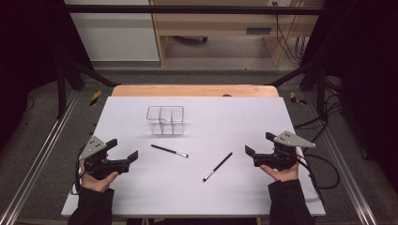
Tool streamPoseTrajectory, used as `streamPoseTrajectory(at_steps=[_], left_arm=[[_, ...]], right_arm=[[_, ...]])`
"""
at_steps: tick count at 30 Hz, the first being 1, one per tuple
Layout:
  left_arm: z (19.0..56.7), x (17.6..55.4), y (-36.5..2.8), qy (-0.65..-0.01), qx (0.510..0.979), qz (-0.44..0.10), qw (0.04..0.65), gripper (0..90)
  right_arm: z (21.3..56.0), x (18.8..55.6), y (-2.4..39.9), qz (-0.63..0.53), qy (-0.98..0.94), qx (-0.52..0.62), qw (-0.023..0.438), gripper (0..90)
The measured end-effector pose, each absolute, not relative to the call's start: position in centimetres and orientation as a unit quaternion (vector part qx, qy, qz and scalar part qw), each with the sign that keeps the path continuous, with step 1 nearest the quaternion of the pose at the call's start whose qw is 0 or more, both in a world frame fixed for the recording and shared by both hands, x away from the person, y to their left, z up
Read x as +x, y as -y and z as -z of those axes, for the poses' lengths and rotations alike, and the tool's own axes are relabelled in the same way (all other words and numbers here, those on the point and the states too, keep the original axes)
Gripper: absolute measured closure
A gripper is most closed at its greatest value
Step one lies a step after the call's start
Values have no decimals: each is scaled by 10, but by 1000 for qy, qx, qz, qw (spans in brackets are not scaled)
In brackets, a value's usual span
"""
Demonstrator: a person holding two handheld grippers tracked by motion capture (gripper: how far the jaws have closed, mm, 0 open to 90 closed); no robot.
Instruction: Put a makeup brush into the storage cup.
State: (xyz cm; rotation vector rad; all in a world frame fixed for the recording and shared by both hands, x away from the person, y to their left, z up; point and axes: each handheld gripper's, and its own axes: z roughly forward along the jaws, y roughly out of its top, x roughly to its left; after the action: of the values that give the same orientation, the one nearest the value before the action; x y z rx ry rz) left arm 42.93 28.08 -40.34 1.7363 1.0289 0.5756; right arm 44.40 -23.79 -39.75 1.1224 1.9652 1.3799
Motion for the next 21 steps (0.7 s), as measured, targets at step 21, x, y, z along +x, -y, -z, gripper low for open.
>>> streamPoseTrajectory(at_steps=[21], left_arm=[[408, 431, -279, -428, 723, -238, 487, 38]], right_arm=[[393, 442, 235, -498, -727, 406, 242, 47]])
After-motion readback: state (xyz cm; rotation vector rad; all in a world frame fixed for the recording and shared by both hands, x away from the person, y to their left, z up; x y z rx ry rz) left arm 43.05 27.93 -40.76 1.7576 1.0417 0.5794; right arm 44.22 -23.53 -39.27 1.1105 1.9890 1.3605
